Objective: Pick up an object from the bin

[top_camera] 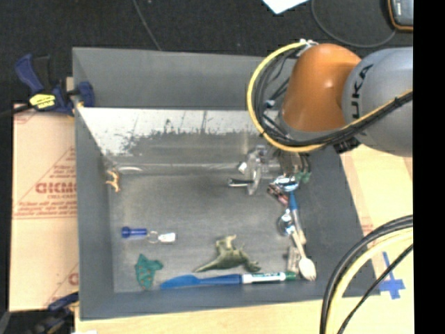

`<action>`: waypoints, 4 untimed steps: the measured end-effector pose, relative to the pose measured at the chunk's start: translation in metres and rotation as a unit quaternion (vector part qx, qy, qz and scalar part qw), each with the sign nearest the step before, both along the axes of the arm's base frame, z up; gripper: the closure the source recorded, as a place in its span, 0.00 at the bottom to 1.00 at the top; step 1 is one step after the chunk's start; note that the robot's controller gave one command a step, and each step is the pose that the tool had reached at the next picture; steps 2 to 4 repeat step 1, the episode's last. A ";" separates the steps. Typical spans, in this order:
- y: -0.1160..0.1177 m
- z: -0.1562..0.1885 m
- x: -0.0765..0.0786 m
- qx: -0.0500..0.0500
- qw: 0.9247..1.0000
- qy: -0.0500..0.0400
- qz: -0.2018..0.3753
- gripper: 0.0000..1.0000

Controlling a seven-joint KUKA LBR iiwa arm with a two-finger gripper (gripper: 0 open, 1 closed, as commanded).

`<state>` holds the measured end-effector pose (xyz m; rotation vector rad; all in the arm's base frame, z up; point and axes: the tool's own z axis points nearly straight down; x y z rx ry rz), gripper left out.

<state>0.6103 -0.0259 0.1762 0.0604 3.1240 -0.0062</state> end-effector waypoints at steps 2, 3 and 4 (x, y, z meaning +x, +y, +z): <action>0.000 0.015 0.000 0.000 1.000 -0.001 0.000 1.00; 0.000 0.015 0.000 0.000 1.000 -0.001 0.000 1.00; 0.000 0.015 0.000 0.000 1.000 -0.001 0.000 1.00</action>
Offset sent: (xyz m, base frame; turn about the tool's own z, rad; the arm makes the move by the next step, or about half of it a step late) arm 0.0003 0.0001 0.0214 -0.0006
